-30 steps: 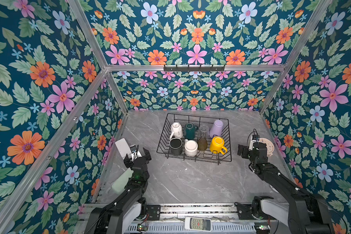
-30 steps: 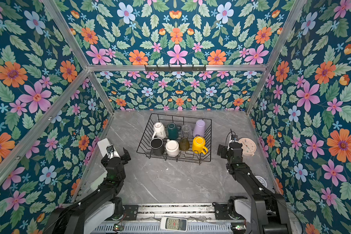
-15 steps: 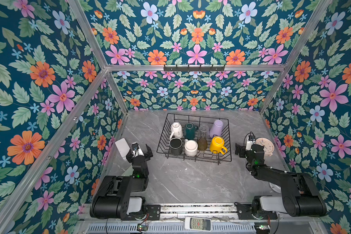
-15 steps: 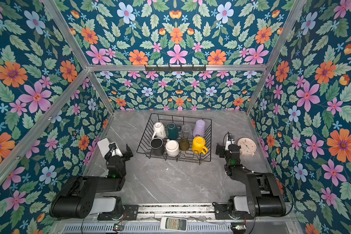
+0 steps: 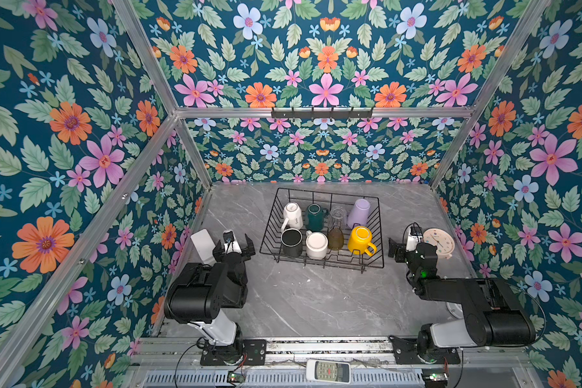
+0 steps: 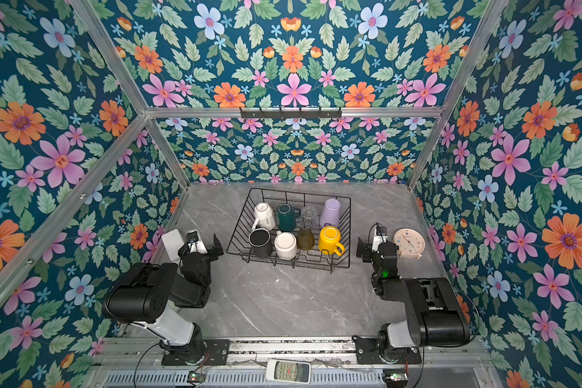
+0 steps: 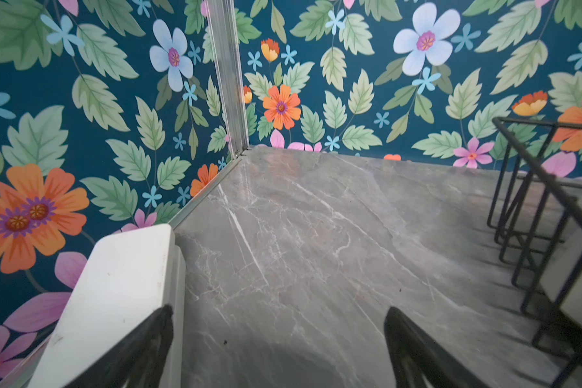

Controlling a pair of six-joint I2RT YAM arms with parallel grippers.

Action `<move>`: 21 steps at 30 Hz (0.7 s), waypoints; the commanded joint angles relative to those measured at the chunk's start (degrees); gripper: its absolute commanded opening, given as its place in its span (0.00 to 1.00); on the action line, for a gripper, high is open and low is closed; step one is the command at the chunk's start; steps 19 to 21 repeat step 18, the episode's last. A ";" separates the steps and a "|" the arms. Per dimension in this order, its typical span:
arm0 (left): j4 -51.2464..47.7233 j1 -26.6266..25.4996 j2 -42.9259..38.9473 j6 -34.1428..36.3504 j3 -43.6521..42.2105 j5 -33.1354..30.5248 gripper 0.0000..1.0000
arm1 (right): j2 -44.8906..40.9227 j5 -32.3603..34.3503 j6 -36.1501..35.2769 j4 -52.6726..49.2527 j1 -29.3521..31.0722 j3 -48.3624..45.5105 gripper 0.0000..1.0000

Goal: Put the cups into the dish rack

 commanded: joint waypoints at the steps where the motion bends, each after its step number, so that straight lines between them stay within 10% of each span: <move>1: 0.35 0.07 0.09 0.59 0.33 0.56 1.00 | 0.13 -0.38 -0.71 3.63 0.02 -0.15 0.99; 21: -5.78 0.51 0.11 0.60 3.59 1.11 1.00 | 0.03 -0.05 -0.62 5.03 0.06 -0.88 0.99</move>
